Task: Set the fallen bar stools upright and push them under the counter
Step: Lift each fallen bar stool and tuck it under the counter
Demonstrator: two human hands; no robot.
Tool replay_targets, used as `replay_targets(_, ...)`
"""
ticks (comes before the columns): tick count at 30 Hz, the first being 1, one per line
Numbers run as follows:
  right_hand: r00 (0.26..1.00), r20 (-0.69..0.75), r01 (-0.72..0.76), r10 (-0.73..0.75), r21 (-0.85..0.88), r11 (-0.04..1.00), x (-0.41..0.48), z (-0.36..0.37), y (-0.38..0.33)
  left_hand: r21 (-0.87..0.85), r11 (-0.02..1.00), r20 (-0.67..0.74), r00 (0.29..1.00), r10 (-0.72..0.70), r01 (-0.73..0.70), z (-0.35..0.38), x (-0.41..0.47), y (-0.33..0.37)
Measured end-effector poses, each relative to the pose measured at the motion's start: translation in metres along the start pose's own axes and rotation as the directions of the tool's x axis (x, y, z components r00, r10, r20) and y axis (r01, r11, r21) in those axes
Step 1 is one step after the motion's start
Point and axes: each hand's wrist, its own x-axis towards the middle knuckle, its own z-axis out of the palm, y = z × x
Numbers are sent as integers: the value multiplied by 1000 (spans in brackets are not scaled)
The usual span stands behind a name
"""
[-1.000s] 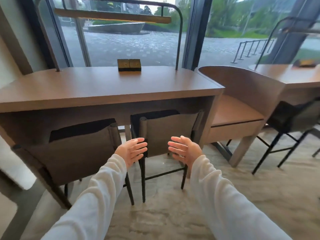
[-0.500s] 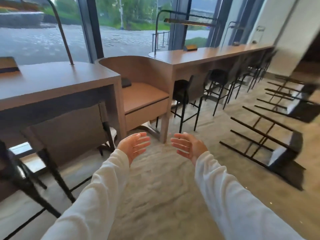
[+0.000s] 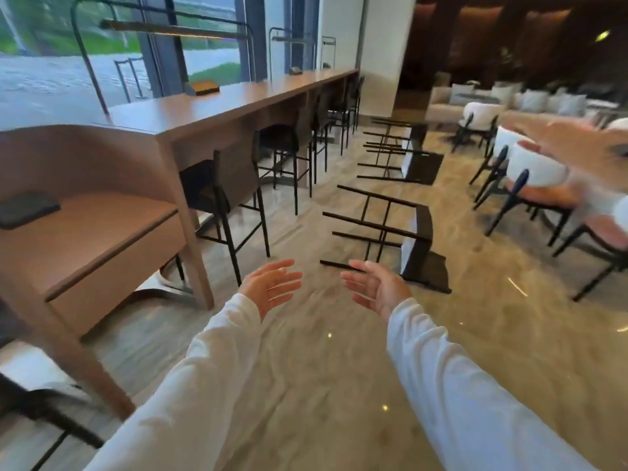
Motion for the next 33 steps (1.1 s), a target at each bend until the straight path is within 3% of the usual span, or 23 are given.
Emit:
replay_targets(8, 977, -203, 77, -70, 26, 997, 78, -83, -33, 90, 995, 183, 981, -68, 52, 74, 131, 13)
replay_targets(18, 905, -420, 112, -71, 72, 991, 134, -230, -55, 156, 975, 311, 929, -201, 159, 205, 259, -31)
replay_targets(33, 854, -500, 162, -143, -5, 987, 238, -452, -157, 32, 987, 221, 962, -164, 161, 445, 405, -70)
